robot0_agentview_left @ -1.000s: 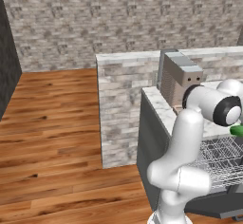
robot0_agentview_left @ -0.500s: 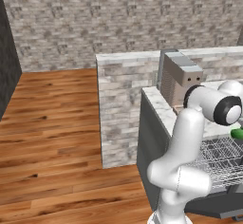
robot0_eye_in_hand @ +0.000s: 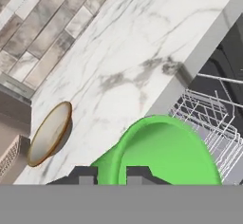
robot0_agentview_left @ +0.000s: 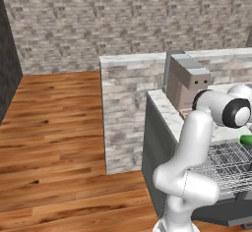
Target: Pick up the cup and bowl from the counter, place them in the dishwasher, and close the dishwasher door.
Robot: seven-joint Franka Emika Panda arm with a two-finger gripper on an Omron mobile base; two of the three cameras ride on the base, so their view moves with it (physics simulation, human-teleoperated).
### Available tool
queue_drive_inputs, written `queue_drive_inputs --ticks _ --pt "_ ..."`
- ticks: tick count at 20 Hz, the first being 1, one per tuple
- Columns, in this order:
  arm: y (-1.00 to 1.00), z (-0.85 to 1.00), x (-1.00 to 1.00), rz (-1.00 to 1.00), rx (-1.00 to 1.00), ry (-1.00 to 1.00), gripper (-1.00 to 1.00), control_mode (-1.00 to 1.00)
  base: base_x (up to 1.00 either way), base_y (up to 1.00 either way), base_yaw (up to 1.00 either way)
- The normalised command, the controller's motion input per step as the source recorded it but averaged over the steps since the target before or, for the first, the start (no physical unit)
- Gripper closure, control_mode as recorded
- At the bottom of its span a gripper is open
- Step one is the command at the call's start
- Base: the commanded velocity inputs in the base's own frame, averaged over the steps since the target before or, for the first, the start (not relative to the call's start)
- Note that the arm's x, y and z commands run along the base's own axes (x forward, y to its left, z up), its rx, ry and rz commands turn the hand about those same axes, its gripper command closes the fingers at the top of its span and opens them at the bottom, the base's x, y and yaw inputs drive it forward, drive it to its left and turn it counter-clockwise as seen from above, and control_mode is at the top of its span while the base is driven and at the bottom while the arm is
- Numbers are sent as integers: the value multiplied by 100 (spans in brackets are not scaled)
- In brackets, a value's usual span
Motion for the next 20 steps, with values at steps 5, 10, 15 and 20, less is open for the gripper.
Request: queue_drive_inputs --ticks 5,10,15,20 --pt "0 -60 0 0 0 8 100 -100 0 0 0" --pt "0 -66 0 0 0 10 100 -100 0 0 0" --pt "0 -51 0 0 0 8 100 -100 0 0 0" --pt "0 -48 0 0 0 5 100 -100 0 0 0"
